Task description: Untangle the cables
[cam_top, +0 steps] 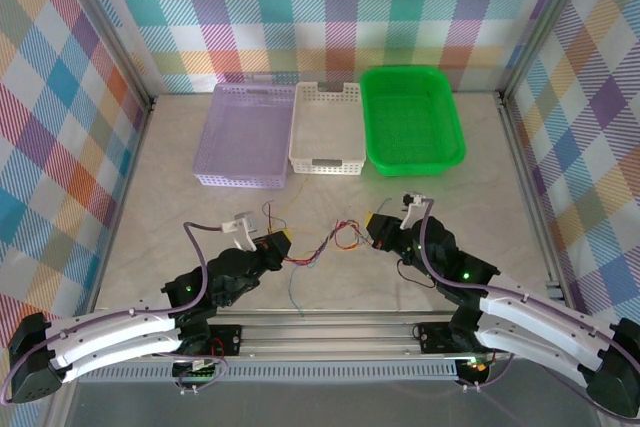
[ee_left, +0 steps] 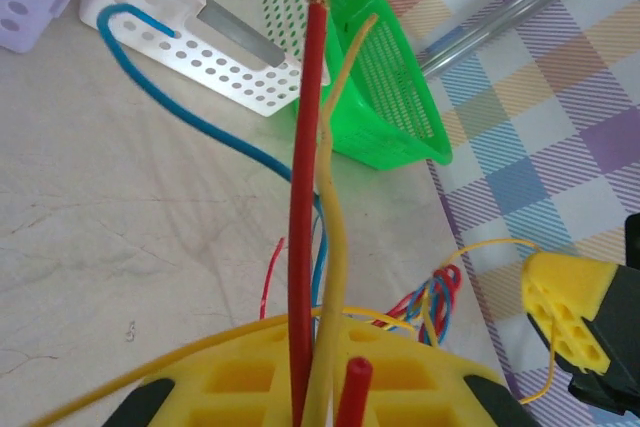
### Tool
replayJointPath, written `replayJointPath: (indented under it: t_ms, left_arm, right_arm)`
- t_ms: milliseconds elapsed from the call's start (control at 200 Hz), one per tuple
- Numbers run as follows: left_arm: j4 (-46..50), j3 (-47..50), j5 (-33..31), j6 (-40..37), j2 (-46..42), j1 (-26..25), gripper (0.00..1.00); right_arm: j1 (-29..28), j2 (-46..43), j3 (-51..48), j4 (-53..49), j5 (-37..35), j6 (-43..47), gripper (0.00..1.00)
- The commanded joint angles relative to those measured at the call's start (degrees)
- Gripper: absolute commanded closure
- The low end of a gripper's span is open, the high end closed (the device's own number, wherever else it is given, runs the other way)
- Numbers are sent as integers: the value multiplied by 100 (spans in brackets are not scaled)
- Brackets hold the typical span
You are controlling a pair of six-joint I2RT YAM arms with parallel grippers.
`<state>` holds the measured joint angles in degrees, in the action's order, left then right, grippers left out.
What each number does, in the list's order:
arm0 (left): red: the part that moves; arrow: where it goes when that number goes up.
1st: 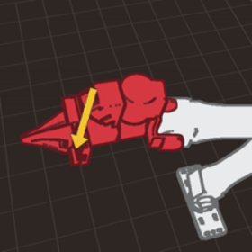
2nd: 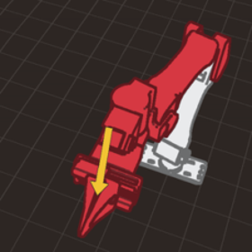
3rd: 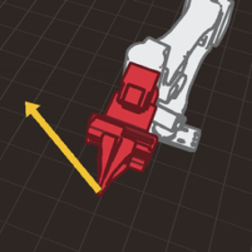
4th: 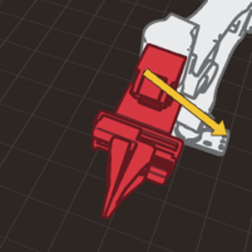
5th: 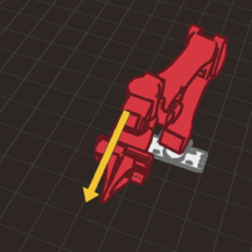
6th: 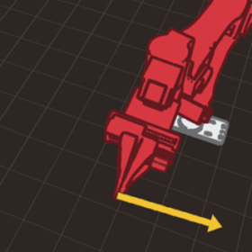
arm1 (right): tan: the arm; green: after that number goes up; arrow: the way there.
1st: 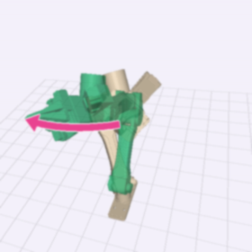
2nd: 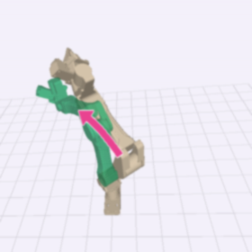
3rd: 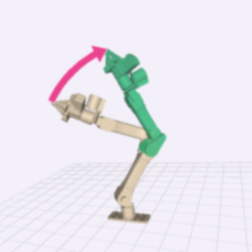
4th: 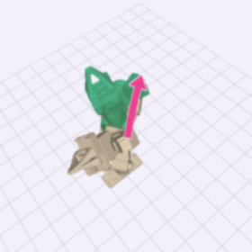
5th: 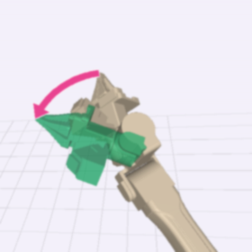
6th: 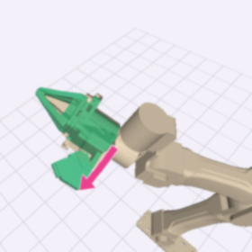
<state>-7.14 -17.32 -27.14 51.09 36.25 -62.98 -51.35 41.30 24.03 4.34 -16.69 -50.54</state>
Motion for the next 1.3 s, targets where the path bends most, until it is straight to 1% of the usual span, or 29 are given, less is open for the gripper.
replayJointPath:
  t_ms: [0, 30, 125, 185, 230, 355, 395, 465, 560, 640, 800, 915, 1005, 1155, 1230, 1295]
  left_arm:
    - [-25, 16, -174, 40, 21, -39, 95]
    - [3, -10, -189, 26, 38, -39, 100]
    - [42, -102, -231, -29, 81, -39, 100]
    - [37, -152, -223, -71, 118, -39, 100]
    - [87, -207, -237, -110, 152, -39, 100]
    - [570, -382, -444, -138, 116, -40, 100]
    - [733, -410, -523, -151, 57, -39, 100]
    - [1072, -451, -715, -169, -79, -39, 100]
    - [1582, -530, -985, -212, -279, -5, 100]
    - [1880, -578, -989, -308, -434, 55, 100]
    - [2658, -712, -959, -394, -633, 258, 100]
    - [2945, -729, -911, -409, -757, 440, 100]
    - [3084, -755, -883, -416, -717, 609, 100]
    - [3261, -855, -820, -552, -428, 905, 100]
    - [3291, -913, -770, -639, -268, 1071, 100]
    - [3201, -922, -650, -720, -147, 1233, 100]
  right_arm:
    - [-11, -113, 49, -71, -293, 97, 100]
    - [-7, -126, 56, -91, -276, 110, 100]
    - [-6, -12, 197, -256, -87, 284, 100]
    - [-7, 254, 547, -794, 37, 359, 100]
    - [-7, 329, 594, -866, 111, 333, 100]
    - [68, -233, 595, -1336, -472, 482, 100]
    - [205, -446, 707, -1588, -506, 625, 100]
    - [534, -559, 1069, -2164, -431, 783, 100]
    - [1208, -545, 1571, -2887, 61, 920, 100]
    - [1911, -469, 1918, -3323, 628, 1040, 100]
    - [2777, -273, 2493, -3828, 1179, 1295, 100]
    - [3124, -169, 2938, -4082, 1316, 1442, 100]
    - [3264, -85, 3332, -4315, 1216, 1582, 100]
    - [3513, 182, 4185, -4860, 1005, 1915, 100]
    - [3665, 325, 4585, -5072, 1144, 2089, 100]
    - [3685, 447, 4907, -5217, 1234, 2198, 100]
